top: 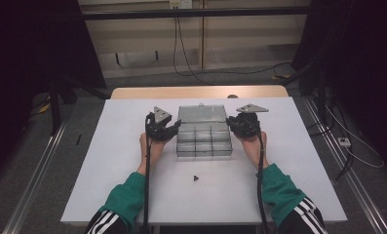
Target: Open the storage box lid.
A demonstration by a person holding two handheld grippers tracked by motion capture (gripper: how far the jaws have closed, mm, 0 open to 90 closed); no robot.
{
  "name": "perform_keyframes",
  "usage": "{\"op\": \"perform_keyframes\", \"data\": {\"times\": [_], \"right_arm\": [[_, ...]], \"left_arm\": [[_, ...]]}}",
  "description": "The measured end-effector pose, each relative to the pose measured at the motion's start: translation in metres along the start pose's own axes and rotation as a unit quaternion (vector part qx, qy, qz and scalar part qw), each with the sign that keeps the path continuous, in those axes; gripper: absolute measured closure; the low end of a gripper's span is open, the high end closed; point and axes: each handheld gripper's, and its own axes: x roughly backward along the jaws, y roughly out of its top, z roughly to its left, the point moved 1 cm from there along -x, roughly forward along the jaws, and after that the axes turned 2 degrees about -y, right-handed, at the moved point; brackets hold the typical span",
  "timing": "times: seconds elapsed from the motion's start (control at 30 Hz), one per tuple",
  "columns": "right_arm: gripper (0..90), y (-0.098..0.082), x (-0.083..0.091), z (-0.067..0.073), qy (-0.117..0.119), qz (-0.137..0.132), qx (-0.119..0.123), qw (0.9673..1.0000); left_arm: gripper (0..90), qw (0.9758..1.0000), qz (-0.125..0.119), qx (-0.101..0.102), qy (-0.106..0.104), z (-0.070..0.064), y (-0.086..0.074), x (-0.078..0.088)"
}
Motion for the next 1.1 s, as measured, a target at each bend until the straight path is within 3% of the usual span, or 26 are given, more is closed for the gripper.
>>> {"op": "perform_keyframes", "data": {"times": [0.1,0.33,0.47,1.1], "right_arm": [[78.6,-0.003,0.007,0.003,0.003,0.006,0.015,0.9999],[71.9,-0.007,0.025,0.009,0.019,0.011,0.027,0.9994],[68.1,-0.01,0.036,0.014,0.032,0.014,0.03,0.9989],[45.4,-0.035,0.07,0.036,0.076,0.04,0.057,0.9947]], "left_arm": [[44.1,0.9998,0.018,-0.001,0.003,0.002,-0.005,0.008],[27.6,0.9994,0.033,0.001,0.01,0.001,-0.01,0.03],[21.0,0.9984,0.053,-0.017,0.008,-0.003,-0.014,0.041],[6.8,0.9948,0.093,-0.04,0.011,-0.014,-0.047,0.097]]}}
